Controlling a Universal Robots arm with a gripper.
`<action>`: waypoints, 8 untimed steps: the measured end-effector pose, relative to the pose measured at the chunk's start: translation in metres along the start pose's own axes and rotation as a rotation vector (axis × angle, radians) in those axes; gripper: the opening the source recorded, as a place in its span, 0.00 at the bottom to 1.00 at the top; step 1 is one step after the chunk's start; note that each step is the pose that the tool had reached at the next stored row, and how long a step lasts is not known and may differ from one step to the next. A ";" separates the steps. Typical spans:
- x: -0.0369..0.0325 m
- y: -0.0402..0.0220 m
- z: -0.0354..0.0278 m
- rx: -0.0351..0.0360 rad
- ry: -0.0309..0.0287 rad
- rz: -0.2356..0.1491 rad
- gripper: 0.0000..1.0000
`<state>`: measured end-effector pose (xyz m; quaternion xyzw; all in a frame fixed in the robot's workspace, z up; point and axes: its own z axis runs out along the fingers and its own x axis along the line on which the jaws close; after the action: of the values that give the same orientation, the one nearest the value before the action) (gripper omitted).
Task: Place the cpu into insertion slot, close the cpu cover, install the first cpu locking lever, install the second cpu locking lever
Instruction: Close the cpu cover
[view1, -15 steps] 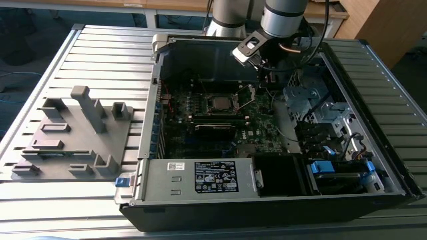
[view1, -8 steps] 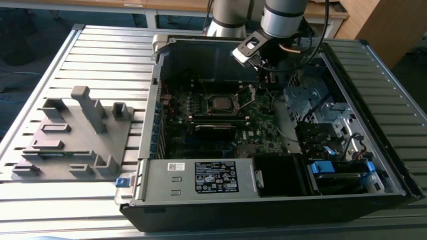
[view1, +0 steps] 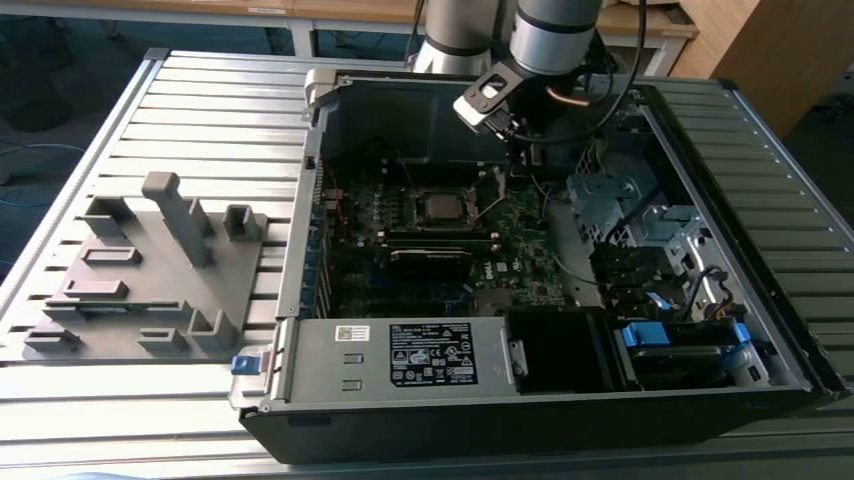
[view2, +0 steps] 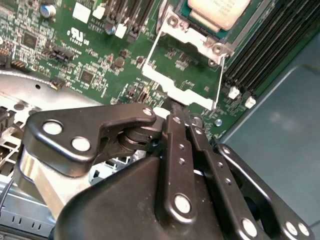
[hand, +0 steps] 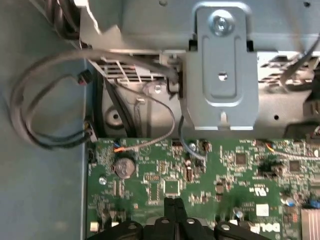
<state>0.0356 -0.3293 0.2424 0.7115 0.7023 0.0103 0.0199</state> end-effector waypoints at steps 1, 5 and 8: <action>0.0000 -0.0030 -0.0001 -0.0040 0.0000 0.000 0.11; -0.0002 -0.0168 -0.0007 -0.0239 0.0003 0.000 0.11; -0.0004 -0.0286 -0.0012 -0.0405 0.0006 0.001 0.11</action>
<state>0.0070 -0.3293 0.2424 0.7112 0.7018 0.0247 0.0341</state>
